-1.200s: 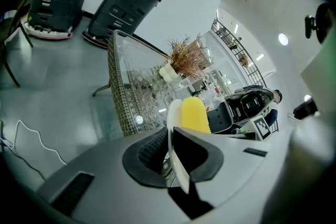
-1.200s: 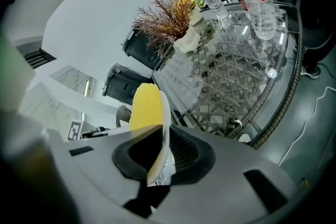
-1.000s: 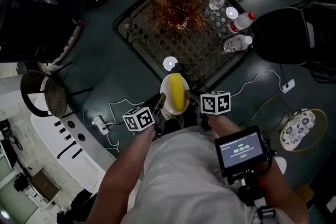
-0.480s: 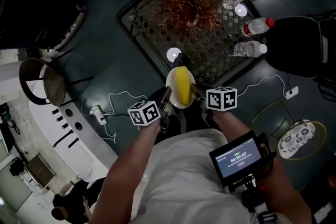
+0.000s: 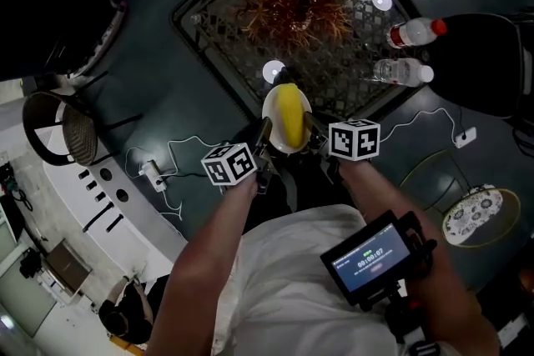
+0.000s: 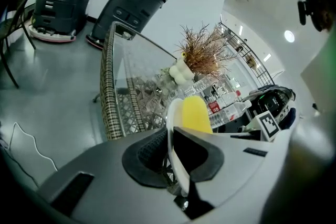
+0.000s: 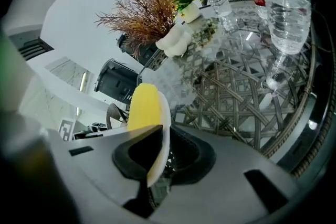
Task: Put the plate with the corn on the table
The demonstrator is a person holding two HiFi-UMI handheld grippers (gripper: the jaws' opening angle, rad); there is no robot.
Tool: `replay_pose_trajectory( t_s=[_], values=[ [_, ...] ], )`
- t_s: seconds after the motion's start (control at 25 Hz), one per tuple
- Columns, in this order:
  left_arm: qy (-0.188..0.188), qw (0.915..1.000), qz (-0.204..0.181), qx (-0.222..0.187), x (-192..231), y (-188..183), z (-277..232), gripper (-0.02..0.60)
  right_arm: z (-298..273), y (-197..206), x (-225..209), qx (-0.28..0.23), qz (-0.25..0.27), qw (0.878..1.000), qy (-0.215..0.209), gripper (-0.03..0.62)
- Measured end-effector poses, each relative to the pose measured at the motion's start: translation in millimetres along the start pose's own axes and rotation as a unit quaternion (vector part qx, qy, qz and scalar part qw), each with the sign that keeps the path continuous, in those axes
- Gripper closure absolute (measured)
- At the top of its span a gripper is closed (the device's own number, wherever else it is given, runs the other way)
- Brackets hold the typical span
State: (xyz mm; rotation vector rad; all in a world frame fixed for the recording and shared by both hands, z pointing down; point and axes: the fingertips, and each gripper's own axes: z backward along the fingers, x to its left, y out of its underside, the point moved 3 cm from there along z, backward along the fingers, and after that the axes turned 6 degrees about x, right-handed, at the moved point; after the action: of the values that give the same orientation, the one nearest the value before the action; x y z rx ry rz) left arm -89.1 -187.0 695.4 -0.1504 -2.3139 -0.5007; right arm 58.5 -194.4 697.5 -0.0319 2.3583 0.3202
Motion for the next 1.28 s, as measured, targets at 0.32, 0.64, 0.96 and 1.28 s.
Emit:
replay_pose_trajectory(
  t_s=[0.32,0.64,0.96,1.28],
  values=[
    [-0.006,0.9999,-0.013,-0.003,-3.3,-23.8,-27.0,0.545,-5.1,-28.8,-18.5,-0.017,0.003,1.000,0.006,0.545],
    [-0.016,0.9994,-0.032,0.006,-4.3,-45.7,-46.6,0.545,-9.8,-50.3,-31.4,-0.028,0.000,1.000,0.014,0.545],
    [-0.033,0.9981,-0.051,0.011,-4.2,-66.9,-62.4,0.545,-17.8,-71.9,-36.6,-0.038,0.011,0.999,0.027,0.545],
    [-0.051,0.9953,-0.076,0.030,-0.4,-73.7,-72.8,0.545,-25.6,-76.3,-40.8,-0.038,0.016,0.998,0.051,0.545]
  ],
)
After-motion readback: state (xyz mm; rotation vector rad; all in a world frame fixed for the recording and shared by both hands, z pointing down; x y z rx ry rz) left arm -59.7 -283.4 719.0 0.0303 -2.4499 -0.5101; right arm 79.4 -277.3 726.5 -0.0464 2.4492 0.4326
